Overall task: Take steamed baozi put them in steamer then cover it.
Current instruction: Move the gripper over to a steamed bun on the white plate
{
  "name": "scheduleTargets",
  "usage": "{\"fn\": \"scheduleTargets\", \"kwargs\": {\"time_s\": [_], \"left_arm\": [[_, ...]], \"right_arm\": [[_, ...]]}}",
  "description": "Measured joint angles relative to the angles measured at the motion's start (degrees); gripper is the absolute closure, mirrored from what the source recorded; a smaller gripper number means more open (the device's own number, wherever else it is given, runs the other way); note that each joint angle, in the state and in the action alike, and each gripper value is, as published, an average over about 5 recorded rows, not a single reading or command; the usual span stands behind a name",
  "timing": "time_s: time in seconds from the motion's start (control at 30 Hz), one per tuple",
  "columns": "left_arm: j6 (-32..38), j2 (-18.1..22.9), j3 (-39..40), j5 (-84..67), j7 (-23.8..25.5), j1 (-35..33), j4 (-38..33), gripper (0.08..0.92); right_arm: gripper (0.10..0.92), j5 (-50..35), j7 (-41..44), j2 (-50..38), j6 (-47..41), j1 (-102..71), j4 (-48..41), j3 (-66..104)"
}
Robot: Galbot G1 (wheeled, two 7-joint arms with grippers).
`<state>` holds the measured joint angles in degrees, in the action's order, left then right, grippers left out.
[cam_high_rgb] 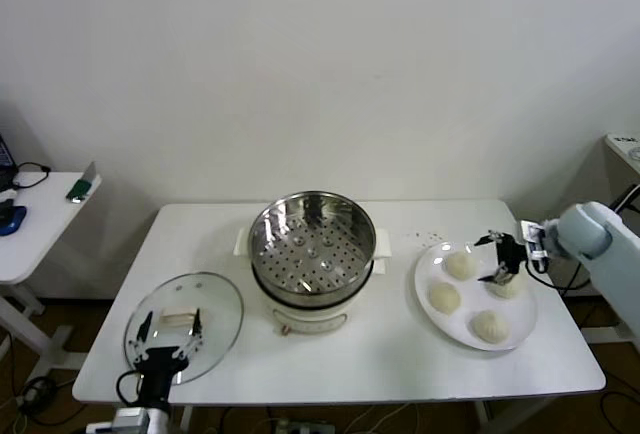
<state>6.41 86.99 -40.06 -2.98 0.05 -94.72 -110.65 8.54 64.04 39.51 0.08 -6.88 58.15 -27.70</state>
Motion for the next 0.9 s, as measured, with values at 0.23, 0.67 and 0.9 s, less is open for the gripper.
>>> {"fn": "scheduleTargets", "kwargs": {"time_s": [0.23, 0.67, 0.9], "left_arm": [[-0.41, -0.13, -0.68, -0.79, -0.10, -0.02, 0.22, 0.177], [-0.42, -0.13, -1.29, -2.01, -0.18, -0.39, 0.85, 0.177], [-0.41, -0.40, -1.51, -2.14, -0.19, -0.28, 1.29, 0.177]], "right_arm": [[0.203, 2.65, 2.08, 5.98, 1.59, 6.03, -8.69, -7.47], [0.203, 7.95, 2.95, 15.71, 4.83, 9.78, -21.32, -10.96], [0.203, 9.76, 2.69, 18.76, 6.01, 9.90, -25.39, -11.10]]}}
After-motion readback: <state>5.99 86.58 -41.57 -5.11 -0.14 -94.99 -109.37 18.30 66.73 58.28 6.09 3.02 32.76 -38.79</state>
